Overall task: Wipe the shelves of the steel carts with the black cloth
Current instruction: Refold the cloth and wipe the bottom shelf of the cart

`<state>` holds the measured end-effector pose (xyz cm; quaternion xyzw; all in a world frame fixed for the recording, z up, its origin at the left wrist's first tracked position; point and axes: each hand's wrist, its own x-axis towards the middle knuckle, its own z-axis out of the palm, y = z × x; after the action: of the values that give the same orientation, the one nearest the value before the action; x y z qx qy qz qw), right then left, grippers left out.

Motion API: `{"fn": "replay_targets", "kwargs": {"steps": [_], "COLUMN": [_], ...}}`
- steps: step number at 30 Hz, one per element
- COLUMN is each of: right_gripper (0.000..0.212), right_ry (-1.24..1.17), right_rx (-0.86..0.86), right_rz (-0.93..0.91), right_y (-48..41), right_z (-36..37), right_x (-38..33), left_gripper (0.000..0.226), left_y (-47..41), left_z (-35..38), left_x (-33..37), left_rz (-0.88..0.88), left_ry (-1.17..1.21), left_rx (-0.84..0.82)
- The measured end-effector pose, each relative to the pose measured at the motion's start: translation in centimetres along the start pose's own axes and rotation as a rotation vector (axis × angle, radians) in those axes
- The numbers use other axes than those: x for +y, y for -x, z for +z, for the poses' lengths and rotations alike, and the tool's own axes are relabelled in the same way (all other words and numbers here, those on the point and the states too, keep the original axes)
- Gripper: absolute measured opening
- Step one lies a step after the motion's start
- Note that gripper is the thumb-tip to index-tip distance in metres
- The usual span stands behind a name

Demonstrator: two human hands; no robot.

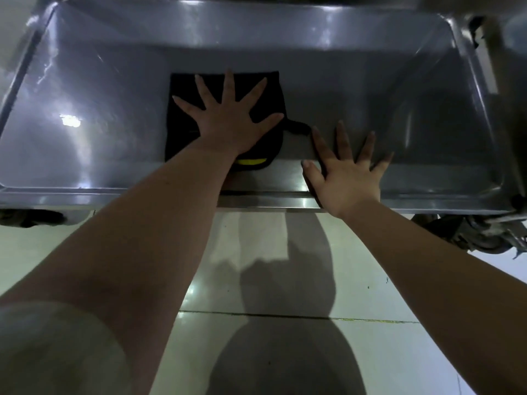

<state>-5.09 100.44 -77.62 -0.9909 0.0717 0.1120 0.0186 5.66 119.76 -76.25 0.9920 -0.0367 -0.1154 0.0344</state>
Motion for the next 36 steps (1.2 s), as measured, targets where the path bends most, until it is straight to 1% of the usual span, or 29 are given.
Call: {"fn": "replay_targets", "kwargs": {"steps": [3,7,9,11,14,17,18,20,21,22,24,27,32,36], "right_gripper": [0.062,0.062,0.062,0.063,0.062,0.06,0.059,0.053,0.052,0.052,0.053,0.054,0.05,0.052], "right_ry": [0.006,0.013,0.008,0.004,0.01,-0.022,-0.055,-0.124,-0.15,-0.159,-0.111,-0.032,-0.058,-0.01], "right_rx": [-0.007,-0.033,-0.04,-0.037,-0.053,-0.05,-0.011,0.082,0.094,0.078,0.024,-0.011,-0.034,-0.005], "right_rz": [0.013,0.013,0.013,-0.001,0.016,0.082,0.073,-0.028,-0.08,-0.106,-0.089,-0.045,-0.064,-0.075], "right_y": [0.2,0.4,0.6,0.7,0.9,0.7,0.5,0.0,-0.3,-0.5,-0.9,-1.1,-0.8,-0.8], "right_z": [0.0,-0.2,-0.2,-0.3,-0.5,-1.2,-1.5,-1.8,-1.7,-1.5,-0.5,0.4,0.2,0.6], "right_x": [-0.1,-0.3,-0.2,-0.2,-0.2,-1.7,-3.2,-7.4,-9.7,-11.7,-14.1,-14.3,-13.8,-13.8], "left_gripper": [0.083,0.086,0.086,0.088,0.09,0.088,0.087,0.086,0.085,0.085,0.084,0.083,0.084,0.085], "left_y": [1.4,6.8,8.6,9.2,9.1,9.4,9.4,9.5,9.6,9.7,9.9,9.8,7.5,4.1], "left_z": [0.4,1.7,1.9,1.5,0.8,0.8,0.8,0.9,0.9,0.9,1.2,1.6,1.2,0.7], "left_x": [0.4,-0.1,-2.0,-5.6,-10.4,-11.4,-11.2,-10.9,-10.8,-10.8,-10.9,-11.0,-12.4,-13.8], "left_rz": [-0.009,-0.015,0.016,0.003,-0.068,-0.064,-0.057,-0.053,-0.058,-0.067,-0.083,-0.075,-0.07,-0.075], "left_ry": [-0.007,-0.051,-0.051,-0.036,-0.038,-0.051,-0.044,-0.031,-0.026,-0.02,-0.007,-0.003,0.016,0.03], "left_rx": [0.002,-0.047,-0.039,-0.059,-0.093,-0.07,-0.062,-0.045,-0.038,-0.032,-0.008,0.001,-0.016,0.054]}}
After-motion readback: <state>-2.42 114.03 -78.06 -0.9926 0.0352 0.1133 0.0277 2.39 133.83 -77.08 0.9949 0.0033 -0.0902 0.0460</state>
